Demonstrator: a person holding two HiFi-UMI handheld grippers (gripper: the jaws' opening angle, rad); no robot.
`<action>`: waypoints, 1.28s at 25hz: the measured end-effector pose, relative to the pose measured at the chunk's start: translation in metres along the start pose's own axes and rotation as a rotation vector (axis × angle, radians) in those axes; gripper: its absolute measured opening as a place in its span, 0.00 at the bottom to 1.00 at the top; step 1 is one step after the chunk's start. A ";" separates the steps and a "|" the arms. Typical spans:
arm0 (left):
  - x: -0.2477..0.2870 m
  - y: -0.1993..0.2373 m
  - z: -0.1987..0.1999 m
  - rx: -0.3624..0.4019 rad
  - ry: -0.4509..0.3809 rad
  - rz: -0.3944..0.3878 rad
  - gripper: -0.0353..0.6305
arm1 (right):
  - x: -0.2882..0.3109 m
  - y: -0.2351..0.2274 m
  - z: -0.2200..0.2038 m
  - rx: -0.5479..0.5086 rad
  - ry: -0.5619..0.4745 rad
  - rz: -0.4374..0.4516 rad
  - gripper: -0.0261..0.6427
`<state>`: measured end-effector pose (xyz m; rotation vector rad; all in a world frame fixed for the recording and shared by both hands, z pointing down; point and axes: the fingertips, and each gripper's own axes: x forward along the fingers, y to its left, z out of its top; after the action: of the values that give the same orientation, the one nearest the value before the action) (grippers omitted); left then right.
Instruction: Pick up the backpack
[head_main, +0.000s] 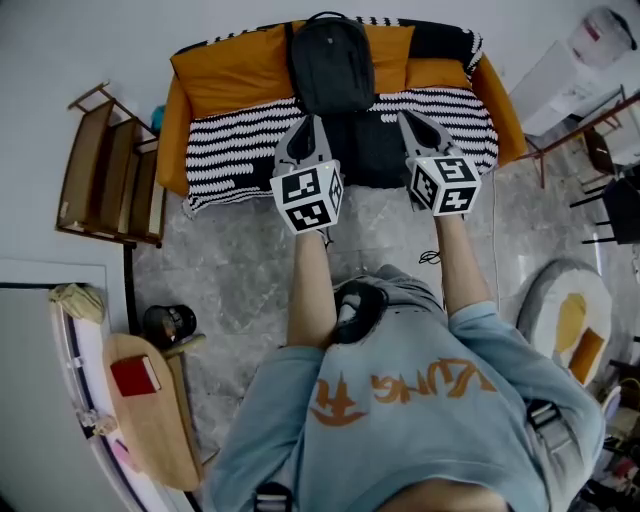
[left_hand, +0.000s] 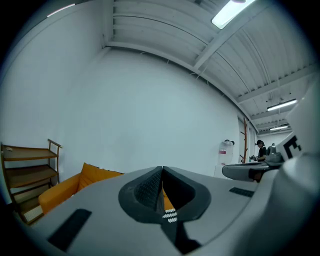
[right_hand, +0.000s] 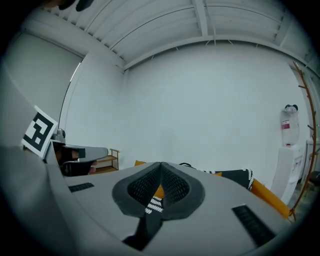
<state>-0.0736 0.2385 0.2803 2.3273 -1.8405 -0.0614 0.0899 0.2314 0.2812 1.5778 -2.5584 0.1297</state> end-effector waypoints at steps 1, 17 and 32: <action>-0.001 0.001 0.000 0.002 0.001 0.004 0.08 | 0.000 0.000 0.000 0.000 -0.001 -0.004 0.03; -0.006 0.018 0.009 -0.031 -0.018 -0.027 0.08 | 0.006 0.007 0.017 -0.007 -0.039 -0.003 0.03; 0.001 0.038 0.035 -0.009 -0.096 0.016 0.08 | 0.019 -0.005 0.044 0.003 -0.106 -0.025 0.03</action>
<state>-0.1142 0.2253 0.2524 2.3425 -1.8985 -0.1820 0.0825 0.2059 0.2404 1.6600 -2.6163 0.0489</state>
